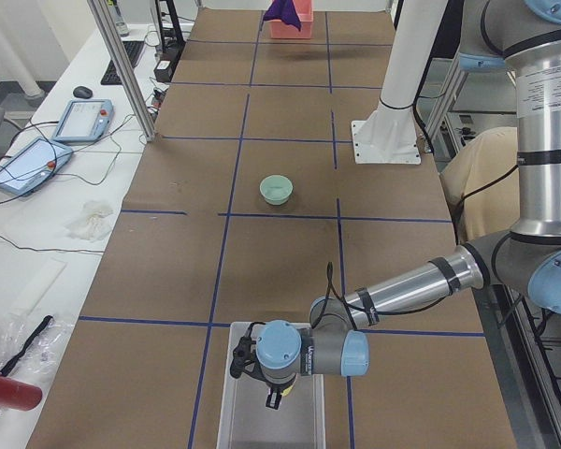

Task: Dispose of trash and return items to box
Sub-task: 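Carry the cloth into the pink bin while the left gripper drops the cup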

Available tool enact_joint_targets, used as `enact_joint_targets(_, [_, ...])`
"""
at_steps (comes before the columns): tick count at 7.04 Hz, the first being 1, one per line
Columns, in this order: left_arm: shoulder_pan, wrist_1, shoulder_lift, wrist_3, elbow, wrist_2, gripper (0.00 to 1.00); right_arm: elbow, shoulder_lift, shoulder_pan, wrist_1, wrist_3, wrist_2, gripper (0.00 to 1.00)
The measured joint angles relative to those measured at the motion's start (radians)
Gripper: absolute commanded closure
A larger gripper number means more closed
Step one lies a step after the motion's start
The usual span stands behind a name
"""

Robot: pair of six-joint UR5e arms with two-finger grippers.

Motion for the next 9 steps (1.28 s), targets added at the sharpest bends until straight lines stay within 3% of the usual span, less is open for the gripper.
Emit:
enact_joint_targets(2, [0.000, -0.010, -0.006, 0.000, -0.035, 0.001, 0.16, -0.014, -0.040, 0.046, -0.003, -0.101, 0.000, 1.00])
enact_joint_targets(5, [0.000, 0.005, -0.045, -0.056, -0.151, 0.001, 0.16, -0.067, -0.110, 0.172, -0.022, -0.342, -0.014, 1.00])
enact_joint_targets(9, [0.012, 0.158, -0.164, -0.264, -0.292, -0.011, 0.16, -0.131, -0.014, 0.401, -0.353, -0.824, -0.137, 1.00])
